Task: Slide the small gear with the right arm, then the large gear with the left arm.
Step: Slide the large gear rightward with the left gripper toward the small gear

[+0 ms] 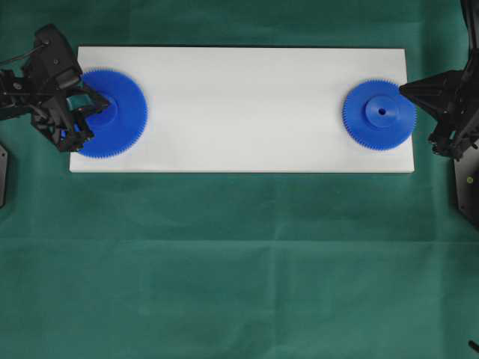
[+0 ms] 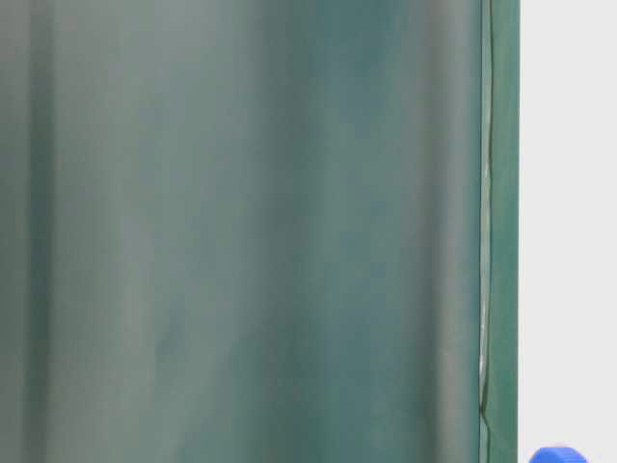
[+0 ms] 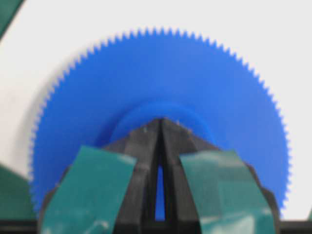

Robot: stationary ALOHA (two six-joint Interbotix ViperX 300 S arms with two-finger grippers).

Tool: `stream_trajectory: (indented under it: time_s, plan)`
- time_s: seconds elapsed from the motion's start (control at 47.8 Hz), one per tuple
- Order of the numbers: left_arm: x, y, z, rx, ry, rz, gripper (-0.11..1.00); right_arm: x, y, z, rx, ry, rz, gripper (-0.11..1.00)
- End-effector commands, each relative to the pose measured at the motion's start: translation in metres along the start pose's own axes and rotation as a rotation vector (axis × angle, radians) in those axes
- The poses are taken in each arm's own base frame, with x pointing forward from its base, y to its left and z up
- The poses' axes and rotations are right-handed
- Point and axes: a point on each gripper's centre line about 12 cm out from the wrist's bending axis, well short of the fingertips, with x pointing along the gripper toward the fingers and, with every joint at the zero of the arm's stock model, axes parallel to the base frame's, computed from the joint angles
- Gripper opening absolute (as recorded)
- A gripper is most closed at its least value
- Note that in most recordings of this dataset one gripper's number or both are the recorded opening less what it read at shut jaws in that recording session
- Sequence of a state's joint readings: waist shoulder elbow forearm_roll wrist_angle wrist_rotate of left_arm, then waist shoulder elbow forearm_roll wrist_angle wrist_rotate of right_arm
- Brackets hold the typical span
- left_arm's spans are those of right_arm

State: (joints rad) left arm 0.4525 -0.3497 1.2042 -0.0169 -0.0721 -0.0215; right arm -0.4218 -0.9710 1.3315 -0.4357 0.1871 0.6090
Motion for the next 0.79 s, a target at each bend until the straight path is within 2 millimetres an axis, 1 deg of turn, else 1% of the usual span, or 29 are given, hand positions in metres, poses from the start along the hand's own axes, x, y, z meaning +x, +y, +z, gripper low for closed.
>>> stream_trajectory:
  time_s: [0.0, 0.167, 0.356, 0.649, 0.774]
  plan:
    - [0.002, 0.003, 0.002, -0.010, -0.003, 0.009, 0.00, -0.001, 0.003, 0.005, -0.001, -0.018, 0.016, 0.51]
    - [0.001, 0.003, -0.003, -0.014, 0.015, 0.010, 0.00, -0.003, 0.004, 0.005, -0.004, -0.028, 0.022, 0.51]
    - [-0.001, 0.003, -0.010, -0.015, 0.095, 0.011, 0.00, -0.004, 0.003, 0.004, -0.002, -0.031, 0.023, 0.51]
    - [-0.012, 0.003, -0.005, -0.013, 0.107, 0.010, 0.00, -0.004, 0.003, 0.004, -0.002, -0.031, 0.023, 0.51]
    - [-0.017, 0.003, -0.007, -0.015, 0.124, 0.011, 0.00, -0.004, 0.004, 0.003, -0.003, -0.031, 0.025, 0.51]
